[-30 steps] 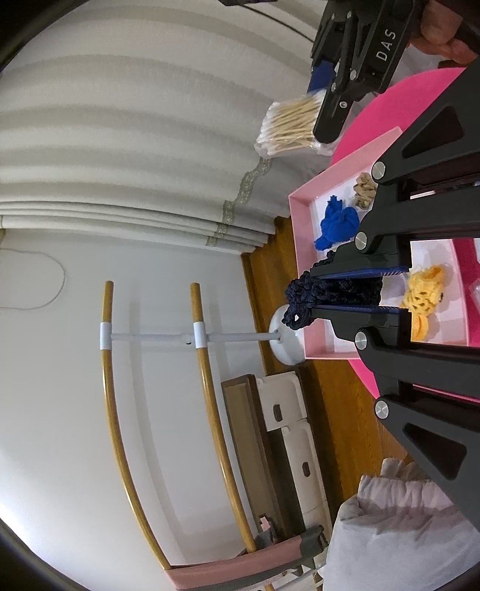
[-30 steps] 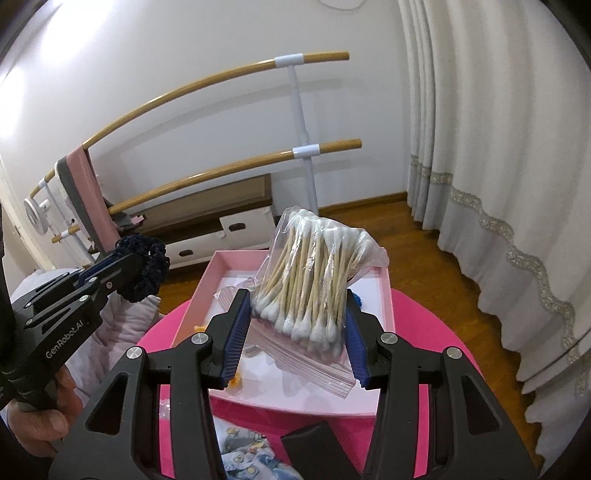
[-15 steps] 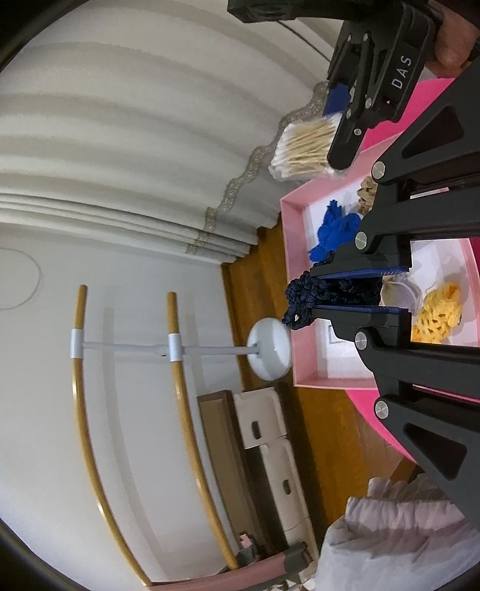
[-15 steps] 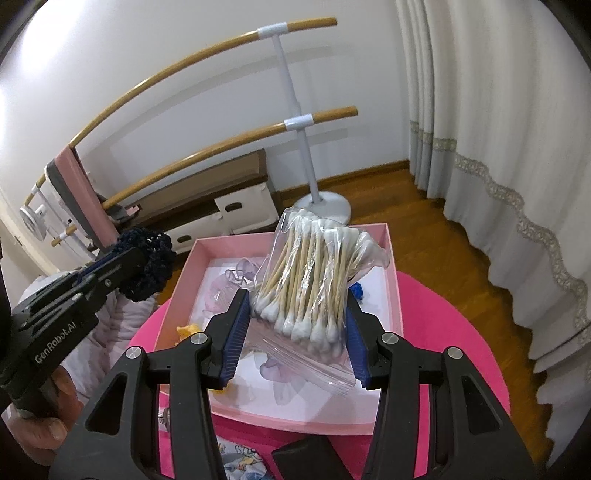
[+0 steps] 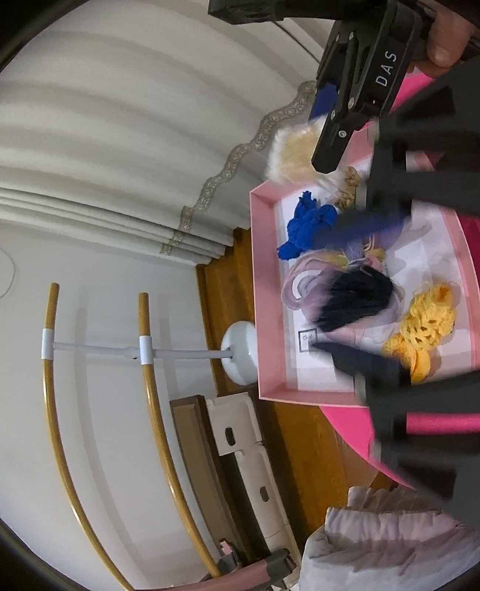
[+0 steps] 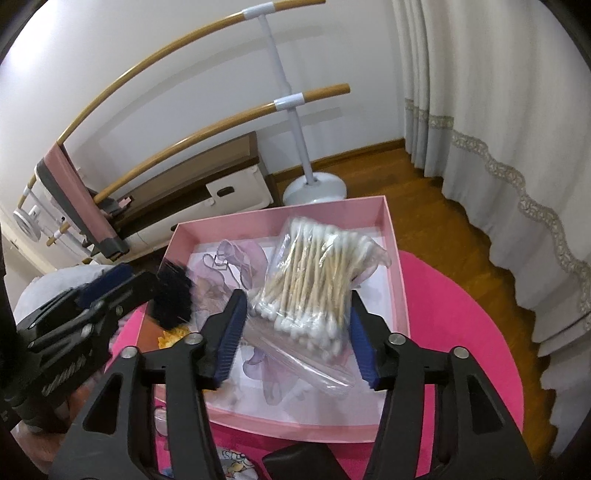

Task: Organize soft objects
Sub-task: 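Open both tools to drop the scrunchie and swab bag into the box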

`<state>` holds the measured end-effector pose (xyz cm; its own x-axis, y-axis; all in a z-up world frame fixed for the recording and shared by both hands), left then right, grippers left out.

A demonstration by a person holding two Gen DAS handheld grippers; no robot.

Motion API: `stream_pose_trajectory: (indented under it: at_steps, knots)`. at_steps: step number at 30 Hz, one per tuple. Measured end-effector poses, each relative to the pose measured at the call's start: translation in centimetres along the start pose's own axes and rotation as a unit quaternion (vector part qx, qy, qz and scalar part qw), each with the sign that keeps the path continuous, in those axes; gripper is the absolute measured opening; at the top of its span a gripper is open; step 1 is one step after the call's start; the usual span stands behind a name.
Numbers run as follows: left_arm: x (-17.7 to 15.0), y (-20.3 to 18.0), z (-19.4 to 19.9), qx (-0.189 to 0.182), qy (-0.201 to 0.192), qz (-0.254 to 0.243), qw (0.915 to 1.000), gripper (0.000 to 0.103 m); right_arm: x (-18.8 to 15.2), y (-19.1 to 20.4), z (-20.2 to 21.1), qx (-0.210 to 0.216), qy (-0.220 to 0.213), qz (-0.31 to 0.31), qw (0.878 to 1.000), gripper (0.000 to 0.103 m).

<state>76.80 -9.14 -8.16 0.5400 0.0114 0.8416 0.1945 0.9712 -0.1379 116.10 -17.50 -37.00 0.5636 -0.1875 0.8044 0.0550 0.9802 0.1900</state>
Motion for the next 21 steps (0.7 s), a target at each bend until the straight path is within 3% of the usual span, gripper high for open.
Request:
stream_pose_trajectory:
  at_steps: [2,4,6,7,11,21]
  knots:
    - [-0.1,0.0,0.3,0.007,-0.012,-0.003,0.9999,0.084,-0.2,-0.1,-0.1,0.001,0.002,-0.003,1.000,0.062]
    - [0.2,0.1,0.4,0.012,-0.016,-0.003,0.9998,0.085,-0.4,-0.2,-0.1,0.001,0.003,-0.007,1.000,0.074]
    - [-0.1,0.1,0.8,0.014,-0.018,0.000,0.9997,0.094,-0.5,-0.3,0.0,0.002,0.001,-0.010,1.000,0.098]
    - [0.0,0.3,1.0,0.017,-0.023,0.002,0.9996,0.096,-0.5,-0.3,0.2,0.000,-0.001,-0.010,1.000,0.101]
    - [-0.8,0.1,3.7,0.038,-0.049,-0.005,0.9980,0.103,-0.4,-0.1,1.3,-0.008,-0.010,-0.006,1.000,0.103]
    - [-4.7,-1.2,12.9,0.069,-0.099,-0.032,0.9922,0.103,0.4,1.0,6.4,-0.020,-0.055,-0.006,0.998,0.103]
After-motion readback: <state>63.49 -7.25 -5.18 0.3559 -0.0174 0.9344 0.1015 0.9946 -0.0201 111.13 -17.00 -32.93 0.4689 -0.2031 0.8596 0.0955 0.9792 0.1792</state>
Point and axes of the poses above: each gripper's, at about its wrist camera, not at the fingertips, and z roughly against the way its jaws point, y to its left, x to its top, the point moved 4 cm from there along -z, roughly the way its jaws point, and after that the axes turned 13 degrees about -y, right-handed, at the moved point
